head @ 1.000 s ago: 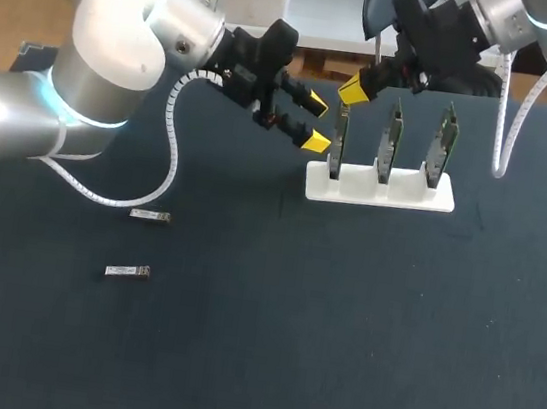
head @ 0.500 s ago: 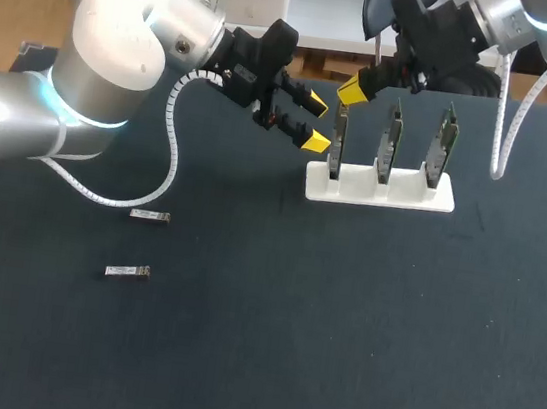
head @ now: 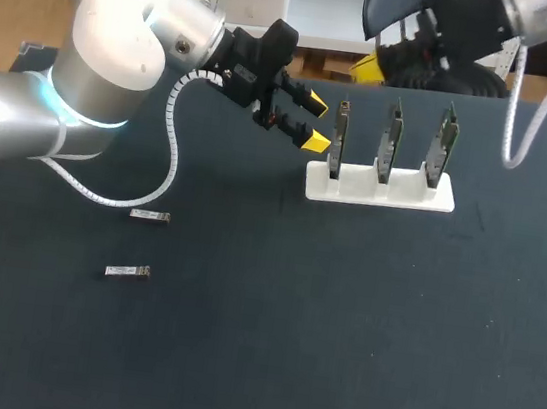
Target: Pick up the optical module with the left hand, and insert it into the network port with the right hand.
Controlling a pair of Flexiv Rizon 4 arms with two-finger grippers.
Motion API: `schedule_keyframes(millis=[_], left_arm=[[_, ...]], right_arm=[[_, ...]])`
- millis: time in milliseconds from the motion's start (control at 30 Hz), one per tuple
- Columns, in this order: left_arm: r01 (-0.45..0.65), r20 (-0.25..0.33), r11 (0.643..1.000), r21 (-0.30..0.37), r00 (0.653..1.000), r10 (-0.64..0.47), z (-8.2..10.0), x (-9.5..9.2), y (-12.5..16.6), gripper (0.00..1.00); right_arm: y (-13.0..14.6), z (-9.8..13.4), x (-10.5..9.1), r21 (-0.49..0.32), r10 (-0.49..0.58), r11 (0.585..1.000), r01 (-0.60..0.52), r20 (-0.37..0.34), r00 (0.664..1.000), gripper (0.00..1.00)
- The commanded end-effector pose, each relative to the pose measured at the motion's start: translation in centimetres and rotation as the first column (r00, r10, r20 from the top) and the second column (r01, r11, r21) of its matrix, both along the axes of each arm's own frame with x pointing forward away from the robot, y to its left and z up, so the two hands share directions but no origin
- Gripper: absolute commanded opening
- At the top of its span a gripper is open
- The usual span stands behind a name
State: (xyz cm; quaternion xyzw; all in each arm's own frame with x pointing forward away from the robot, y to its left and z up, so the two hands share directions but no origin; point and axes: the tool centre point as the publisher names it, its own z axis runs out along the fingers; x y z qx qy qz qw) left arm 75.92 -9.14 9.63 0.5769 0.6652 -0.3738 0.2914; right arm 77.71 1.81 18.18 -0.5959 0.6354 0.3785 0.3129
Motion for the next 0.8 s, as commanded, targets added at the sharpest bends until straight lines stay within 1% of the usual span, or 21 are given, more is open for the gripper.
schedule_keyframes(millis=[33, 233, 333, 633, 800], left_arm=[[0.0, -0.001, 1.0, 0.002, 1.0, 0.0, 0.0, 0.1, -0.1, 1.0], [0.0, -0.001, 1.0, 0.002, 1.0, 0.0, 0.0, 0.1, -0.1, 1.0], [0.0, -0.001, 1.0, 0.002, 1.0, 0.0, 0.0, 0.1, -0.1, 1.0], [0.0, -0.001, 1.0, 0.002, 1.0, 0.0, 0.0, 0.1, -0.1, 1.0], [0.0, -0.001, 1.0, 0.002, 1.0, 0.0, 0.0, 0.1, -0.1, 1.0]], right_arm=[[-2.6, 0.3, -0.6, 0.021, -0.02, 1.0, 0.02, 0.006, 1.0, 0.0], [-5.3, -0.4, -0.5, -0.002, -0.035, 0.999, 0.035, 0.004, 0.999, 0.0], [-6.3, -1.0, -0.5, -0.018, -0.038, 0.999, 0.038, -0.009, 0.999, 0.0], [-8.5, -2.3, -0.5, -0.039, -0.035, 0.999, 0.034, -0.035, 0.999, 0.0], [-9.2, -2.9, -0.6, -0.042, -0.034, 0.999, 0.031, -0.051, 0.998, 0.0]])
